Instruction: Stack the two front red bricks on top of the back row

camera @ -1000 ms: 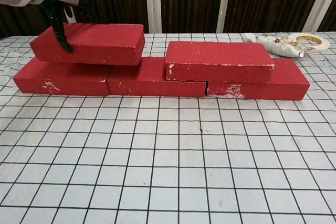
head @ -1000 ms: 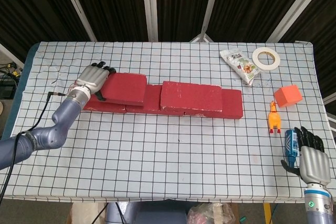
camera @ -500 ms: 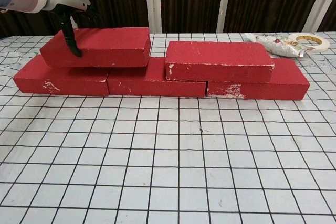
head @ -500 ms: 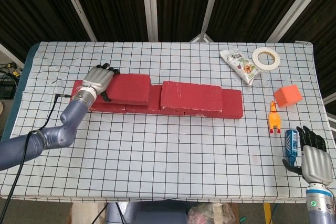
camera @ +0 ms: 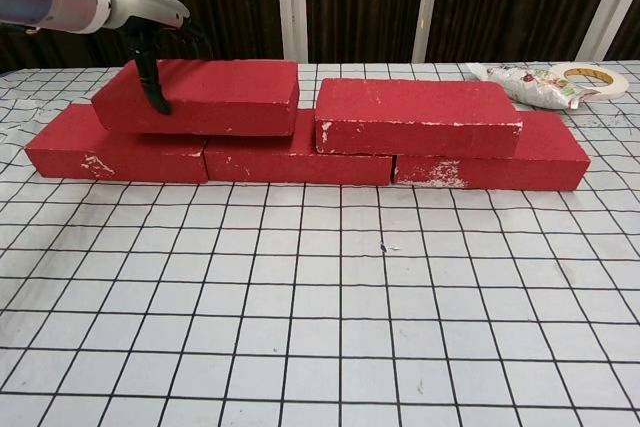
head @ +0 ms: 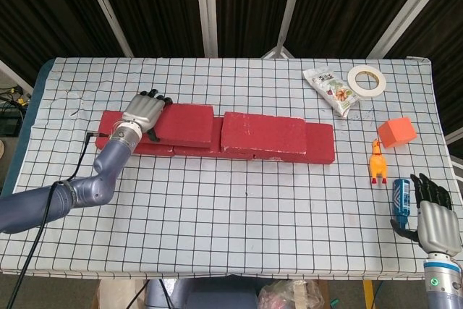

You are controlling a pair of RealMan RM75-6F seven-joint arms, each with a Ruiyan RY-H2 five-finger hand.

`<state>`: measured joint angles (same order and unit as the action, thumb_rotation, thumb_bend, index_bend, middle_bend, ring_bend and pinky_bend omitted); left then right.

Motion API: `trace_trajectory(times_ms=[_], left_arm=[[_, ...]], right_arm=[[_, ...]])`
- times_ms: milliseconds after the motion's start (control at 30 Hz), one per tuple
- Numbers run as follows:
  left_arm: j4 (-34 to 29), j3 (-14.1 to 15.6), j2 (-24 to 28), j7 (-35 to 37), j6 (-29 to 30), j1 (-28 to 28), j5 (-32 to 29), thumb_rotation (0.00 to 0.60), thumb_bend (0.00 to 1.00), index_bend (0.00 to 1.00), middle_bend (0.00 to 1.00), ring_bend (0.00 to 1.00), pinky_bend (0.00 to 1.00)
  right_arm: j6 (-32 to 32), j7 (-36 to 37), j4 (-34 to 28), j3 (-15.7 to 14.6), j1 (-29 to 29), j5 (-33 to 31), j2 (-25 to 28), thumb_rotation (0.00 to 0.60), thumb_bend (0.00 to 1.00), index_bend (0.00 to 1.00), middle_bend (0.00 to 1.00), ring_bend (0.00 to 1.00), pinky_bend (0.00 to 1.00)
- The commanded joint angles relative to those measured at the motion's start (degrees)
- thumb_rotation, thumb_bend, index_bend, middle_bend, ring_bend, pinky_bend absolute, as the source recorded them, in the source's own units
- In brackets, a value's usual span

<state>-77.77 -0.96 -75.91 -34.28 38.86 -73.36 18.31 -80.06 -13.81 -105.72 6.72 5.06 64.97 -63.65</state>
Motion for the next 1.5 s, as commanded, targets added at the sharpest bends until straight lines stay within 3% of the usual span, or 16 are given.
trace_trajectory(times_ms=[33,1500], left_arm=[[-0.12,0.11,-0.33,-0.26,0.26,-0.3,-0.41,0.6,0.02,0.28,0.2,0.06,0.13],[-0.53,-0.66,-3.88,-5.49,4.7,-2.63,-5.93,0.6,0.02,0.27,0.19,0.06,0.13]], right_arm=[[0.11,0.35,0.01,0.02,-0.04,-0.01,0.17,0.6,0.24,0.05,0.0,0.0,0.0],[0.96,1.91,0.06,0.27,0.05,-0.7,0.87,0.6,0.24,0.05,0.0,0.0,0.0]])
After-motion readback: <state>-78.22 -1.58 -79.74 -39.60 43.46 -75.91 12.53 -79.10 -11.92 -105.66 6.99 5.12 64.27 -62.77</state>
